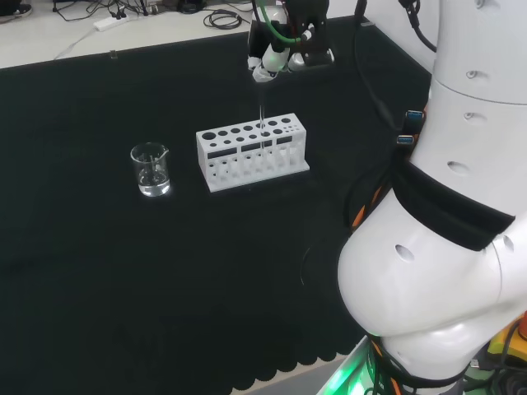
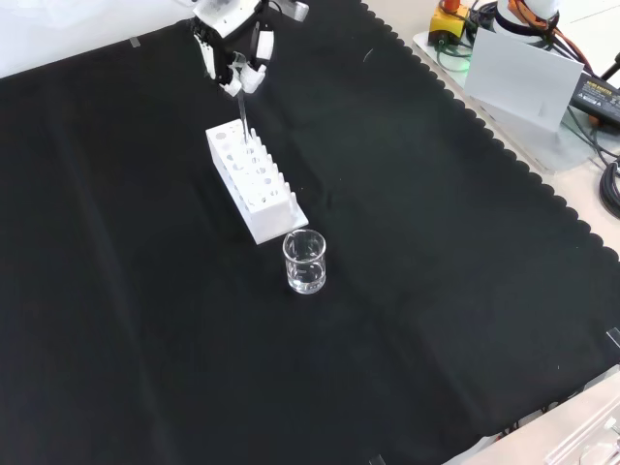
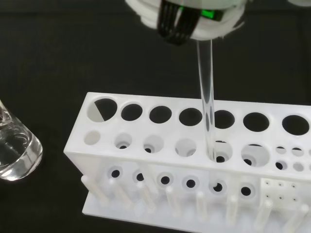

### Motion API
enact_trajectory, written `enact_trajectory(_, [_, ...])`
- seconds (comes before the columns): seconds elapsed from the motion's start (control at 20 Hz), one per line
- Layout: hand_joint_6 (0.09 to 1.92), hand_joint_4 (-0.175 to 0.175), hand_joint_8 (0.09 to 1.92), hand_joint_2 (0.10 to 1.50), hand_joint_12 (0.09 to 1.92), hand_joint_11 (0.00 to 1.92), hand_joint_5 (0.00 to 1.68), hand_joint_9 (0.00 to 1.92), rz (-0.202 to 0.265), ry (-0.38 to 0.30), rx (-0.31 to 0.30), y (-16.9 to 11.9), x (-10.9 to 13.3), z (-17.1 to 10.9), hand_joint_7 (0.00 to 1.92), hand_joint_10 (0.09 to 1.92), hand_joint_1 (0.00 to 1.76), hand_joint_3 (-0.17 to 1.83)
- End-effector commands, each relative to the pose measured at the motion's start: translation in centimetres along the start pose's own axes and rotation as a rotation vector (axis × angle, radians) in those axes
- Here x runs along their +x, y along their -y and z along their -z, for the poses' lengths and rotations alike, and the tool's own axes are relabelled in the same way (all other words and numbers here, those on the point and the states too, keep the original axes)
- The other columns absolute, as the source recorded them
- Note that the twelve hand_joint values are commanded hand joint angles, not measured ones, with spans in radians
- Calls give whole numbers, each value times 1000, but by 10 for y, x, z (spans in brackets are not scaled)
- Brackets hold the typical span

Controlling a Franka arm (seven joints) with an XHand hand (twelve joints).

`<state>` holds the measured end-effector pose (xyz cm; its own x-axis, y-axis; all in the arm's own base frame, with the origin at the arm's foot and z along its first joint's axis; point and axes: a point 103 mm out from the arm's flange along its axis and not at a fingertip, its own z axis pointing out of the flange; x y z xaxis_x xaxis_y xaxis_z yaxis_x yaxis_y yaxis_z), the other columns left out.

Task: Put the glass rod back on the white test tube rack.

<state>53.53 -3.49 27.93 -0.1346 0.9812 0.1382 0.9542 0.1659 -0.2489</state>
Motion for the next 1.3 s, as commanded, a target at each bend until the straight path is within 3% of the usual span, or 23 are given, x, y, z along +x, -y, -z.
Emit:
enact_trajectory(0.05, [702,-175,531,721,401,1703,991,1600,3,10,12,-2,3,-2,1334,658,1405,474])
enact_trajectory(0.5, [739,-175,739,515,375,1730,910,1616,-10,11,13,-1,-2,-2,1141,553,1329,720])
enact_trajectory(0.85, [789,-175,768,484,360,1764,806,1673,-8,33,-15,4,1,15,998,420,1316,741])
enact_trajectory(1.3, [788,-175,765,477,370,1801,782,1708,-16,45,-23,14,1,29,938,403,1325,735])
